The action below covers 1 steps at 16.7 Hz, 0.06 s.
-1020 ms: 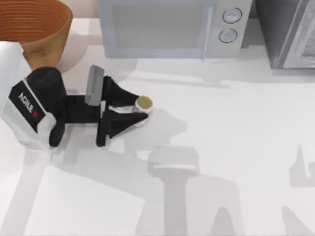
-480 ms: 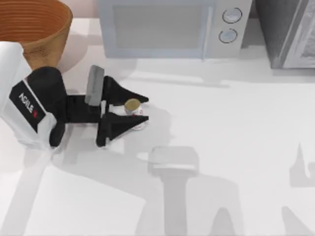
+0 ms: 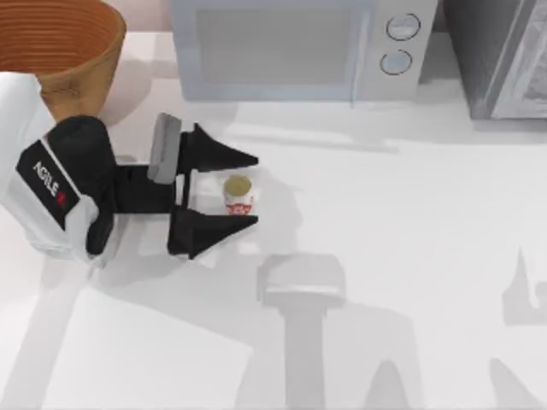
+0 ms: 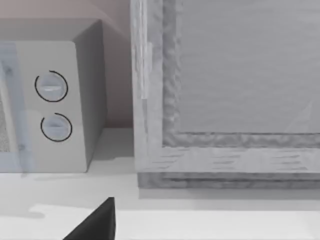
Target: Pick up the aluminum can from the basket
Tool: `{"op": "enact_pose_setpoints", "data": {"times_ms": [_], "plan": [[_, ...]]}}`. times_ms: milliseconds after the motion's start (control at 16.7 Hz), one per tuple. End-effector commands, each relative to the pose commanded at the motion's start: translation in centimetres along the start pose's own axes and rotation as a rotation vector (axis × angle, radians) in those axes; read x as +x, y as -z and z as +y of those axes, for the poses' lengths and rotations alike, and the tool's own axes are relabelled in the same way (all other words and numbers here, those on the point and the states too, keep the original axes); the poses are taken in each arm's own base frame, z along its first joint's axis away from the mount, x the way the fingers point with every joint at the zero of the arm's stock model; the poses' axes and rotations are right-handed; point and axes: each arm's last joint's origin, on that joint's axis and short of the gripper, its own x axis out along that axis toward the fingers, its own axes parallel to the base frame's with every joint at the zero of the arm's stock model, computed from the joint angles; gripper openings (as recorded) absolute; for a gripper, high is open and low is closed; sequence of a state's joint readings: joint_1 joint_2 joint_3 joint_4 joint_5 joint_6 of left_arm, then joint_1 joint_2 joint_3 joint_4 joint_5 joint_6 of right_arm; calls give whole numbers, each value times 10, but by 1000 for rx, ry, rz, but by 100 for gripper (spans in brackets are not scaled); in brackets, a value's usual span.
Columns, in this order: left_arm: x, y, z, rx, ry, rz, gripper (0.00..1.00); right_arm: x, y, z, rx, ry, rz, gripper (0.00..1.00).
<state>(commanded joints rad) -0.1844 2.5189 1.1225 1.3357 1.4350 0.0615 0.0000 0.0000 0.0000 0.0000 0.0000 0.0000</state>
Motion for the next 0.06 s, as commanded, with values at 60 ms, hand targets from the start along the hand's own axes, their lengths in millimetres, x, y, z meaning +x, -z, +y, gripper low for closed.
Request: {"op": "enact_pose_setpoints", "data": {"times_ms": [60], "plan": [[0,0,0,0,0,0,100,0,0,0,0,0,0,100]]}}
